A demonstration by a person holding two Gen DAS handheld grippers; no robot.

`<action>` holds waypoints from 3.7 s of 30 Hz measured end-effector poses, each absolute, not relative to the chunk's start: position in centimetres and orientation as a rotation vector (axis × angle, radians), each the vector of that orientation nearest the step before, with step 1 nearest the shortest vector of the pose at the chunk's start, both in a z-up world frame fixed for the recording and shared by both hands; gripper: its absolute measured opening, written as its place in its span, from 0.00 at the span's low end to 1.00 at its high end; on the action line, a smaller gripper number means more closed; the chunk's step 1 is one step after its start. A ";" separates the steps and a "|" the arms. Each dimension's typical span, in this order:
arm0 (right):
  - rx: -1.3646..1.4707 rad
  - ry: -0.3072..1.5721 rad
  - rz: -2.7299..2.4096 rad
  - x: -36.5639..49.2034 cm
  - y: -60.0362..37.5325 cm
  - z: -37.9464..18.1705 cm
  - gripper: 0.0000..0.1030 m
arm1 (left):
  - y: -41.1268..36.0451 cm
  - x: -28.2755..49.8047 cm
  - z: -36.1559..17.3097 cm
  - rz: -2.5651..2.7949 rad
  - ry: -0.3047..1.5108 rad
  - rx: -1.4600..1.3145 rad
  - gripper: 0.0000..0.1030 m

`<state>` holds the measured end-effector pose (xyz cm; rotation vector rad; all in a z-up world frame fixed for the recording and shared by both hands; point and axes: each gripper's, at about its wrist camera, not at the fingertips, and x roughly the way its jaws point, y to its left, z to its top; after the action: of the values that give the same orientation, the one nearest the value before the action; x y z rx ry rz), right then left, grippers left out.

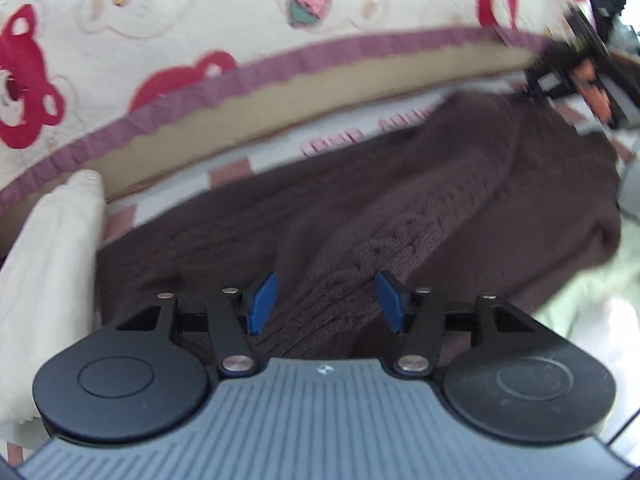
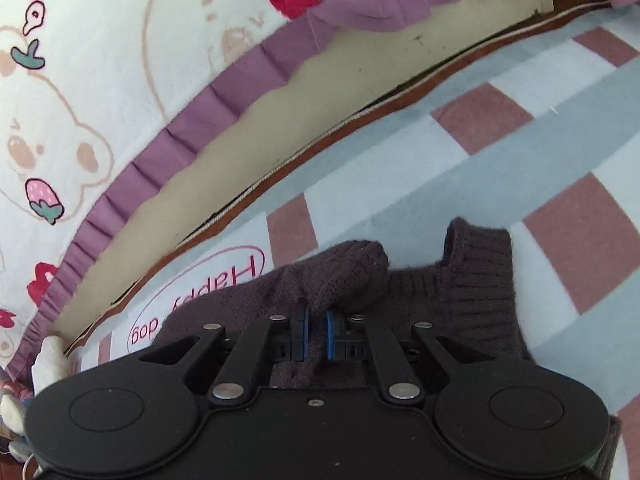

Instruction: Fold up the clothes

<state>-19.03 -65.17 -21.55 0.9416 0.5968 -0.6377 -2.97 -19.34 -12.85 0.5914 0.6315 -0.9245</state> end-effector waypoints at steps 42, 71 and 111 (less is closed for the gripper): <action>0.510 0.853 -0.730 -17.5 -60.9 -22.3 0.20 | -19.2 4.5 -13.8 -0.546 0.916 0.443 0.56; 0.524 0.700 -0.601 -16.1 -58.6 -21.1 0.24 | -25.4 4.6 -11.0 -0.507 0.648 0.325 0.63; 1.171 0.400 -0.540 -21.1 -65.2 -25.9 0.29 | -45.5 15.2 -17.8 -0.941 1.112 -0.321 0.02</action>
<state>-21.12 -65.18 -25.86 1.1706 0.3998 -0.5404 15.18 -45.48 -17.82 -0.3211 1.1124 -0.9405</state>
